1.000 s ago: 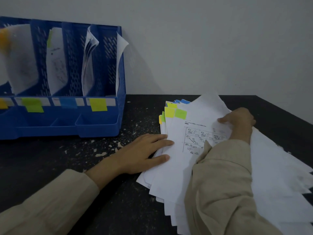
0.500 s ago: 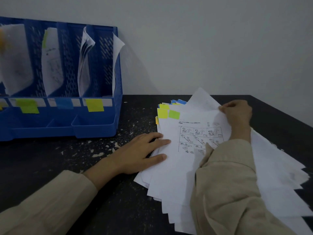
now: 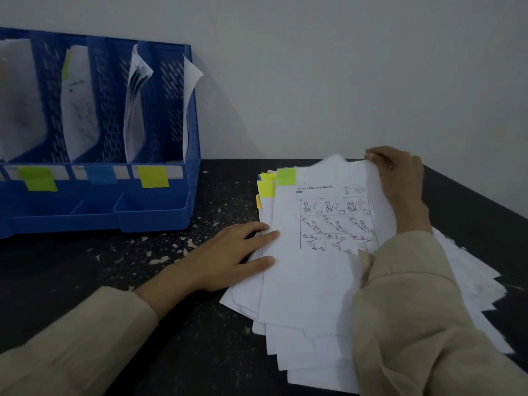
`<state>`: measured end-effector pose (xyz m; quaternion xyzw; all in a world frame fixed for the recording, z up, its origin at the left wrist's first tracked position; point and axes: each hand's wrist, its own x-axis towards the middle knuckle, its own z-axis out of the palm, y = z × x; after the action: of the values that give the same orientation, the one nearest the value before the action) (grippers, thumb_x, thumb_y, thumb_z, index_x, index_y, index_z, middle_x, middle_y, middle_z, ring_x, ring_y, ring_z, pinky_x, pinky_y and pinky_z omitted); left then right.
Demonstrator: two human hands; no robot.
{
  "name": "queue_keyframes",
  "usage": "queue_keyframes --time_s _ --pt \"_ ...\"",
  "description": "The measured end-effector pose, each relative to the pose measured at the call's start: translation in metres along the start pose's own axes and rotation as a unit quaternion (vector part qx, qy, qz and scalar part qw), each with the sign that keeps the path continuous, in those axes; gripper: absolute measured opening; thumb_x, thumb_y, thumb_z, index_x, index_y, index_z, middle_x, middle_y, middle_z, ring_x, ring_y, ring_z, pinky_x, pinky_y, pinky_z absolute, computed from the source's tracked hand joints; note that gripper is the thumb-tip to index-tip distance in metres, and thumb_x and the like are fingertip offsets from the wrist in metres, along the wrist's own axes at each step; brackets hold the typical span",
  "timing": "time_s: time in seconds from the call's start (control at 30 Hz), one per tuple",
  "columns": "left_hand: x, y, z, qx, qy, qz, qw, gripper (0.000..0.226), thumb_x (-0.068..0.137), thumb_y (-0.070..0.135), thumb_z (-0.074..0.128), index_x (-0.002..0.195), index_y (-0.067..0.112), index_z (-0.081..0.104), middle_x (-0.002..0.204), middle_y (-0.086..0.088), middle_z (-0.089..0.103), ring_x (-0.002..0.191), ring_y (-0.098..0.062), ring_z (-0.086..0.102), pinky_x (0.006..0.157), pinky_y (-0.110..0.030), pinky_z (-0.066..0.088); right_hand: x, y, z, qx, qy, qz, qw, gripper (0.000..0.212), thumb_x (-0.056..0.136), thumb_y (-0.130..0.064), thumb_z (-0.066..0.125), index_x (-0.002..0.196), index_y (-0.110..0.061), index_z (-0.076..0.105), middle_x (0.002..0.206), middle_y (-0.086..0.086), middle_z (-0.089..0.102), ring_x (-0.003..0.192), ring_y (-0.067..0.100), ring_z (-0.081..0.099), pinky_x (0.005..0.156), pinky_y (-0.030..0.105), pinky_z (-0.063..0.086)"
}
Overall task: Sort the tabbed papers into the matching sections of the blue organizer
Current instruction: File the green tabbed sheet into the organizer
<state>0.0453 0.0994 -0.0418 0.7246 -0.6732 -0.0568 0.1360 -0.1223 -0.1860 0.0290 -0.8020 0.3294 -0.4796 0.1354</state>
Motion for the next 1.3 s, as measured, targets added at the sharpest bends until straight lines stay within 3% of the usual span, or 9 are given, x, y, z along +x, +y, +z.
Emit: queue_keyframes --time_s 0.13,0.37,0.47,0.53,0.63,0.8,0.97,1.13,1.3 --pt "0.0 0.001 -0.001 0.0 -0.003 -0.007 1.0 0.067 0.086 0.07 0.02 0.146 0.043 0.016 0.153 0.015 0.018 0.137 -0.004 0.019 0.113 -0.024 0.017 0.008 -0.014 -0.011 0.12 -0.046 0.072 0.989 0.017 0.085 -0.022 0.065 0.099 -0.015 0.073 0.099 0.004 0.071 0.09 0.012 0.062 0.082 0.013 0.046" --pt "-0.002 0.005 -0.002 0.002 0.002 -0.004 1.0 0.071 0.081 0.068 0.016 0.146 0.041 0.018 0.152 0.015 0.019 0.135 -0.002 0.019 0.108 -0.016 0.013 0.007 -0.012 -0.036 0.027 -0.424 0.258 0.868 0.053 0.067 0.003 0.079 0.113 -0.011 0.057 0.108 0.007 0.065 0.098 0.027 0.059 0.084 0.044 0.051" --pt "-0.001 0.002 -0.002 -0.002 0.0 -0.004 1.0 0.071 0.081 0.071 0.015 0.146 0.043 0.016 0.152 0.016 0.019 0.136 -0.003 0.02 0.111 -0.02 0.016 0.001 -0.009 -0.037 0.016 -0.365 0.25 0.897 0.028 0.078 0.002 0.07 0.103 -0.004 0.06 0.101 0.012 0.063 0.089 0.026 0.058 0.073 0.036 0.048" --pt "0.0 -0.002 0.0 -0.011 -0.001 0.001 1.0 0.072 0.081 0.075 0.015 0.147 0.043 0.014 0.152 0.017 0.018 0.137 -0.004 0.021 0.114 -0.025 0.019 0.0 -0.007 -0.032 0.11 -0.223 0.202 0.947 0.016 0.084 -0.007 0.068 0.098 0.0 0.063 0.093 0.014 0.063 0.083 0.026 0.059 0.08 0.042 0.052" --pt "0.0 -0.001 -0.001 -0.067 0.004 -0.01 0.998 0.071 0.085 0.073 0.025 0.147 0.044 0.007 0.152 0.02 0.018 0.137 -0.002 0.021 0.116 -0.03 0.021 0.004 -0.016 -0.022 0.253 -0.113 0.169 0.946 0.011 0.087 -0.008 0.064 0.095 0.0 0.064 0.088 0.012 0.065 0.074 0.022 0.061 0.08 0.042 0.052" --pt "0.001 0.01 -0.02 -0.203 0.116 -0.041 0.971 0.074 0.085 0.057 0.04 0.147 0.04 0.003 0.15 0.022 0.021 0.134 0.008 0.023 0.114 -0.021 0.022 0.015 -0.033 -0.01 0.314 -0.101 0.124 0.936 0.014 0.09 -0.009 0.06 0.103 -0.004 0.064 0.095 0.01 0.067 0.083 0.023 0.065 0.077 0.034 0.056" --pt "0.006 0.017 -0.05 -0.466 0.285 -0.085 0.833 0.087 0.075 0.038 0.06 0.143 0.042 0.004 0.122 0.009 0.057 0.108 0.0 0.058 0.082 -0.009 0.047 0.024 -0.066 -0.008 0.375 -0.136 0.084 0.913 0.011 0.089 -0.01 0.061 0.098 -0.011 0.067 0.083 -0.008 0.072 0.077 0.01 0.069 0.068 0.025 0.057" --pt "-0.004 0.011 -0.095 -0.419 0.415 -0.102 0.802 0.043 0.09 0.011 0.059 0.123 0.031 0.039 0.11 0.016 0.06 0.09 0.007 0.061 0.073 -0.015 0.052 0.028 -0.123 -0.004 0.444 -0.151 0.027 0.883 0.01 0.089 -0.01 0.061 0.093 -0.016 0.068 0.081 -0.009 0.073 0.077 0.01 0.069 0.066 0.024 0.055" --pt "-0.038 -0.008 -0.152 -0.323 0.511 -0.101 0.79 0.019 0.095 0.012 0.052 0.105 0.028 0.054 0.103 0.01 0.065 0.087 0.0 0.065 0.07 -0.018 0.054 0.026 -0.177 0.005 0.49 -0.199 -0.016 0.848 0.016 0.091 -0.008 0.058 0.103 -0.017 0.064 0.084 -0.008 0.073 0.077 0.008 0.069 0.064 0.022 0.054"
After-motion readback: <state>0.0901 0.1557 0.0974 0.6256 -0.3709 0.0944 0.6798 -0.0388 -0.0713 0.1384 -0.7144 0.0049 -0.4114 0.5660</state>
